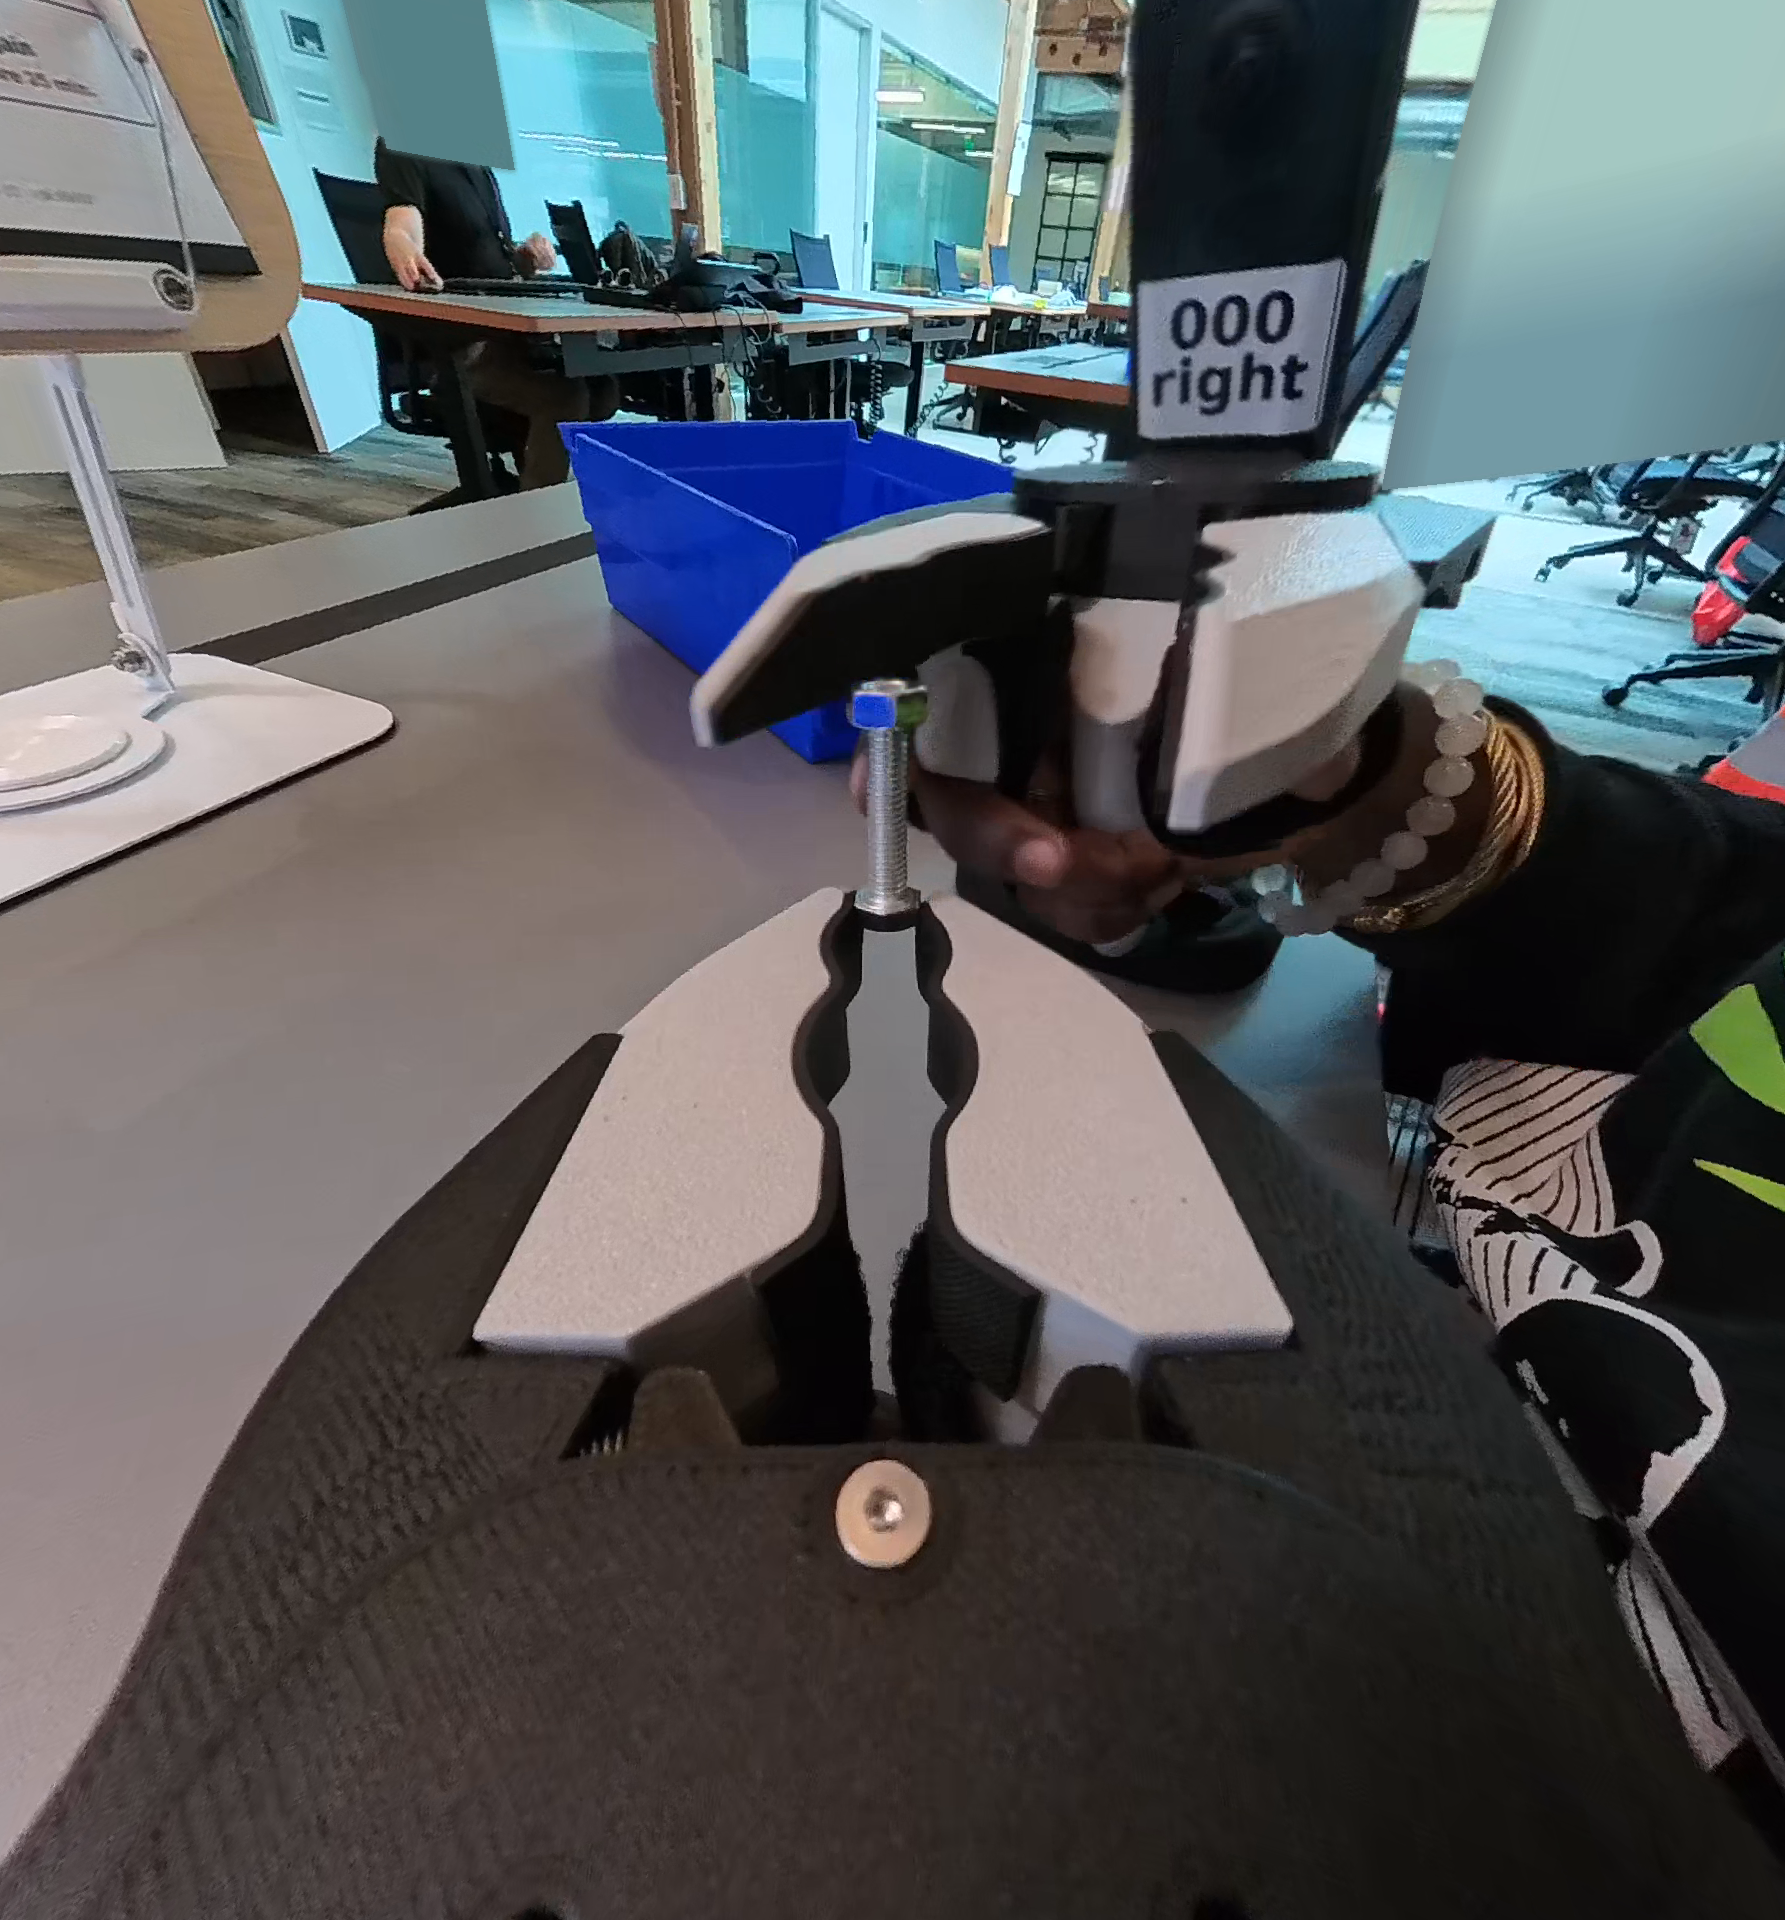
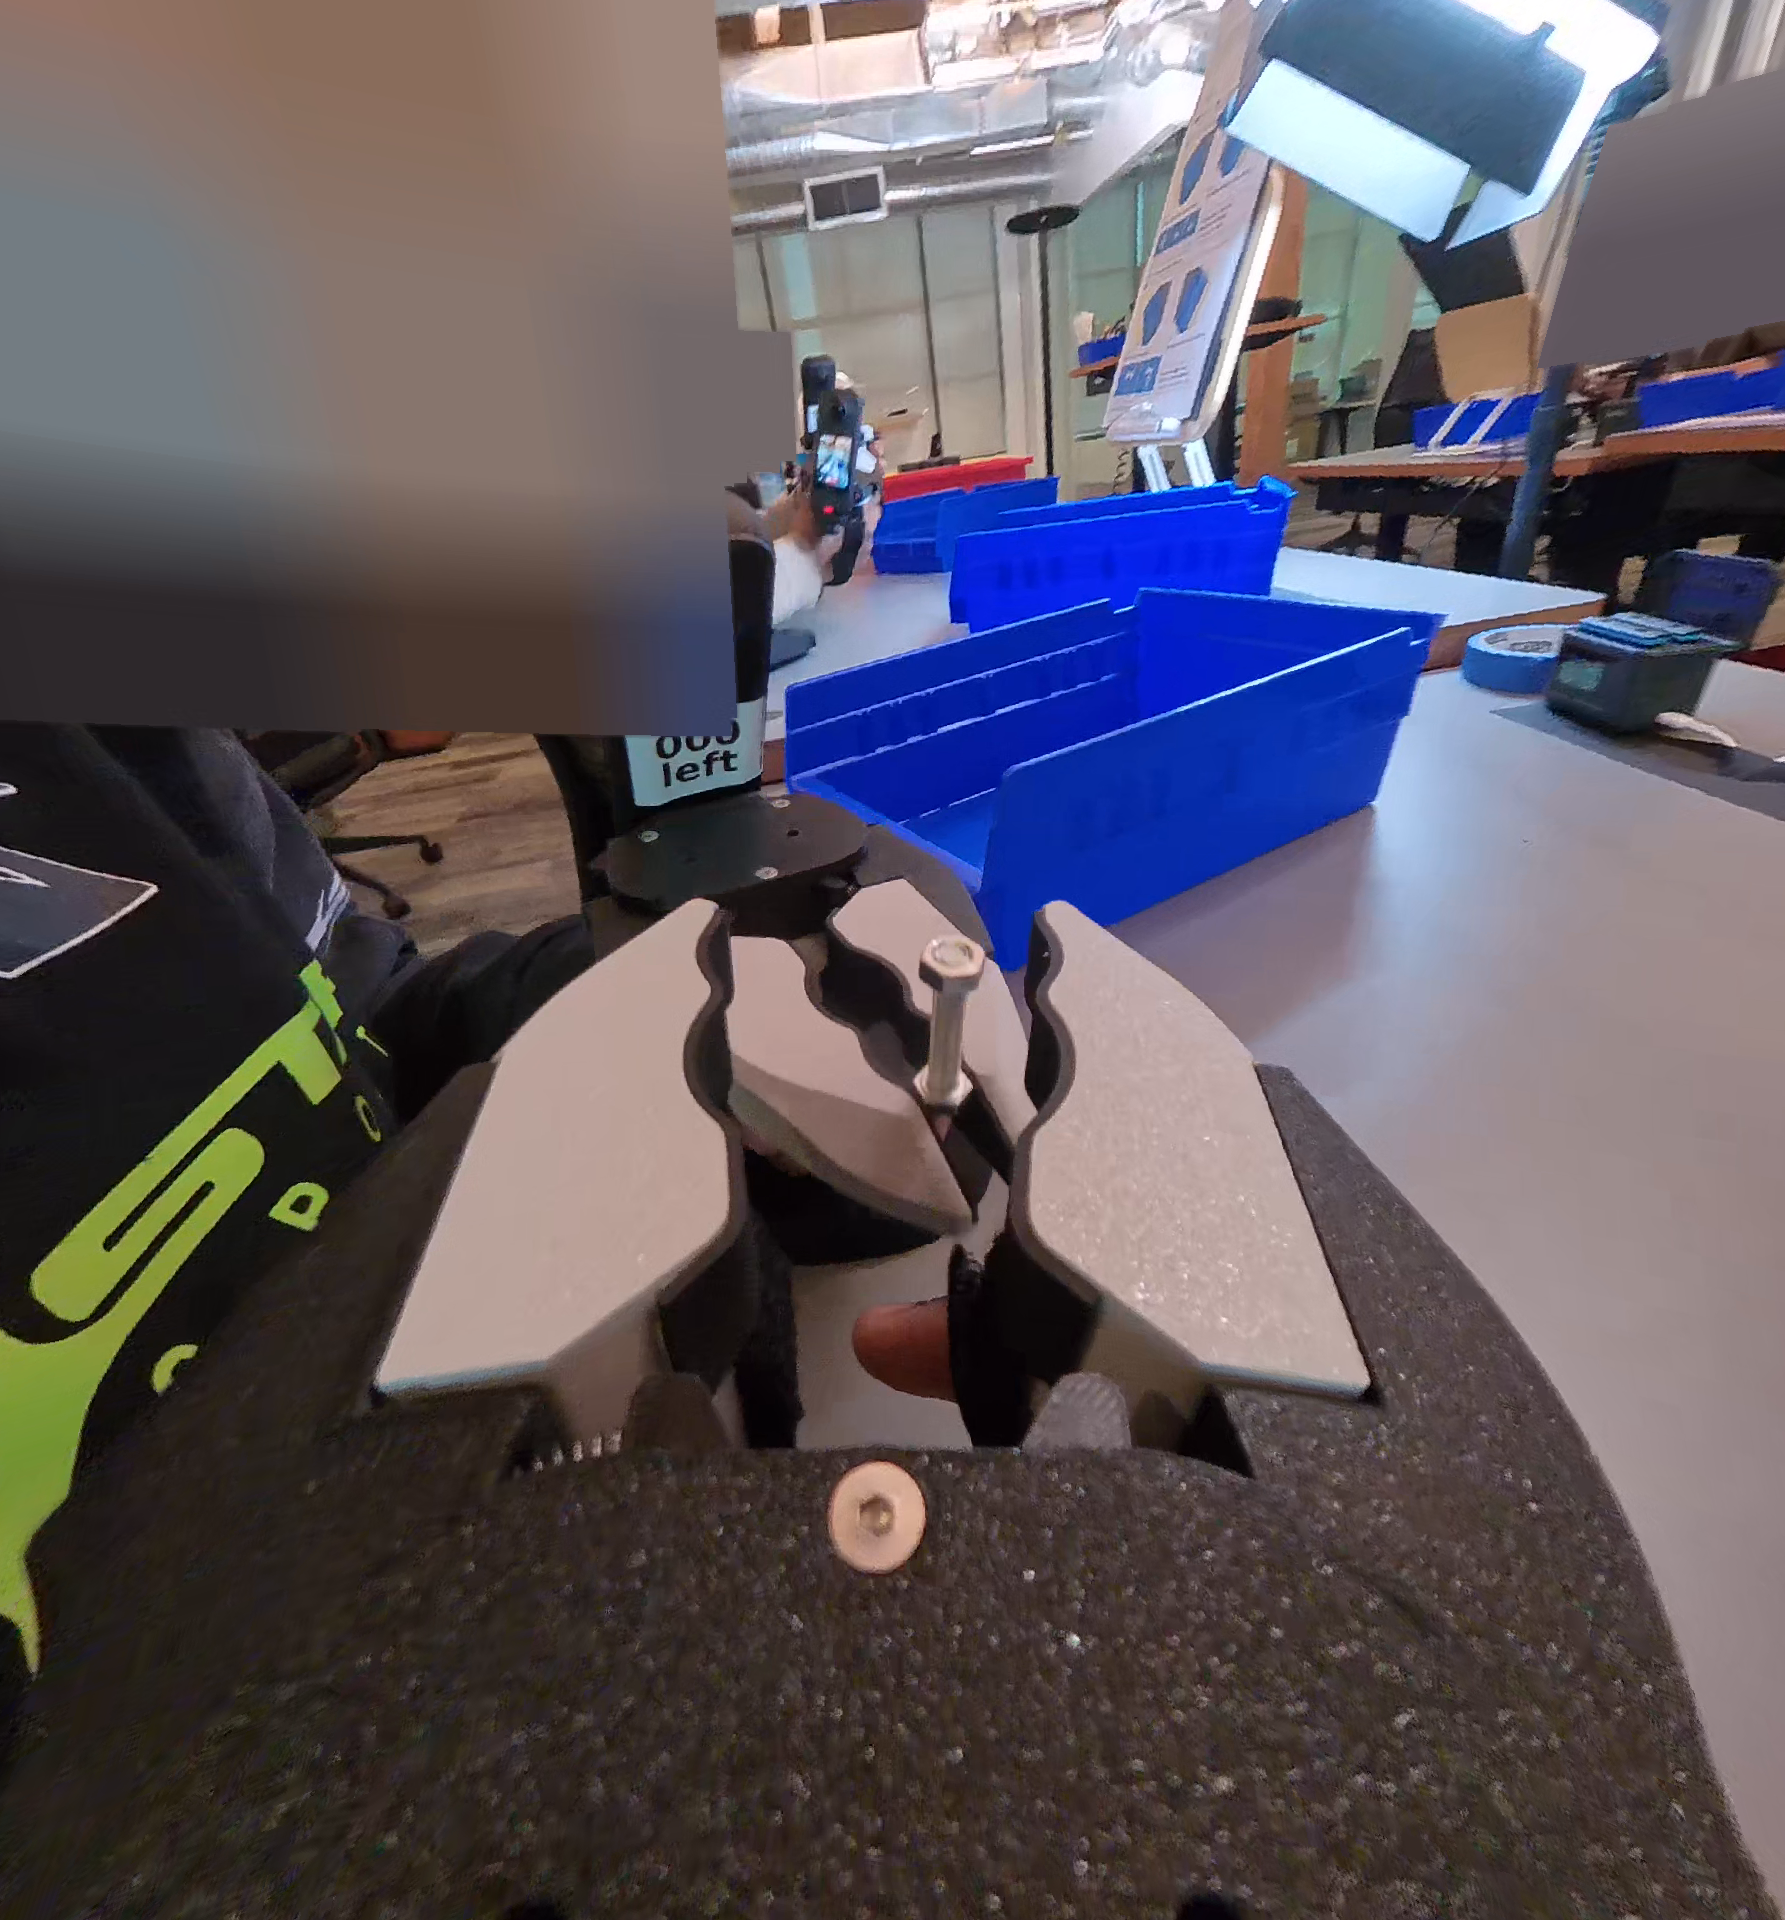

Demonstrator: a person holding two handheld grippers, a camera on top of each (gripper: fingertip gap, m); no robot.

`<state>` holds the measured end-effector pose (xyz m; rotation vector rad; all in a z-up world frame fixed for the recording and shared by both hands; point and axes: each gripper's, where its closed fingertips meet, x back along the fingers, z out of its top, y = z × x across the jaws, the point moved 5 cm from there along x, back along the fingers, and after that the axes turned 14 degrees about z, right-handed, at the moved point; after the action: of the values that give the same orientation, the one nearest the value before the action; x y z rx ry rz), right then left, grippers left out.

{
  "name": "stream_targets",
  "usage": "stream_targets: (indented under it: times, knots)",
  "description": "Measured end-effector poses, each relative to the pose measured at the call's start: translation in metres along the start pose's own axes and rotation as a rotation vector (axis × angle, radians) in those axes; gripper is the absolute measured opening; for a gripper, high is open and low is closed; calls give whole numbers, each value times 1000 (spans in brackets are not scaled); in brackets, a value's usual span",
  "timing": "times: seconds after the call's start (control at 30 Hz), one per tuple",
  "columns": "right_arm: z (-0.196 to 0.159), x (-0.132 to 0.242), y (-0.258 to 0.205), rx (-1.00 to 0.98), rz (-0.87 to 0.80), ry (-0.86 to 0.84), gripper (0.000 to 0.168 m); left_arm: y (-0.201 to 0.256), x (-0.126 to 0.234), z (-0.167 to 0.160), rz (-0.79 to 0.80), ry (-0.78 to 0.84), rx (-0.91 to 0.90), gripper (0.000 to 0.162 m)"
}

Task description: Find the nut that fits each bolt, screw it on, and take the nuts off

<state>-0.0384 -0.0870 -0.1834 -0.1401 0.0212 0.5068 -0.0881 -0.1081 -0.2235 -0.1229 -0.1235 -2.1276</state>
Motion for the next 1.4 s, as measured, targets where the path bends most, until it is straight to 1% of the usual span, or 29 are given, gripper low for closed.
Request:
stream_targets:
  times: [0.17,0.5,0.6,0.67,0.8,0.93,1.03,1.3,1.4]
  knots:
    - [-2,-11,0,3,36,-28,54,0,0,0,2,-3,1,10]
    - [-1,9,-9,1,-29,7,51,-4,1,1,19,15,32,10]
    - [-1,16,-11,5,-38,21,43,-4,1,1,19,15,34,10]
    - [0,18,-9,4,-52,42,42,-4,1,1,16,14,31,10]
    - [0,9,-2,1,-43,38,51,-1,0,1,9,6,10,10]
    - [-1,-7,1,8,-2,7,52,0,0,0,0,-4,1,10]
    - [-1,-9,0,9,12,-3,51,-1,-1,-1,3,-7,5,10]
    - [-2,8,-6,1,-36,21,48,-4,0,1,18,5,27,10]
    - [-3,16,-10,3,-49,24,44,-4,0,1,22,5,24,10]
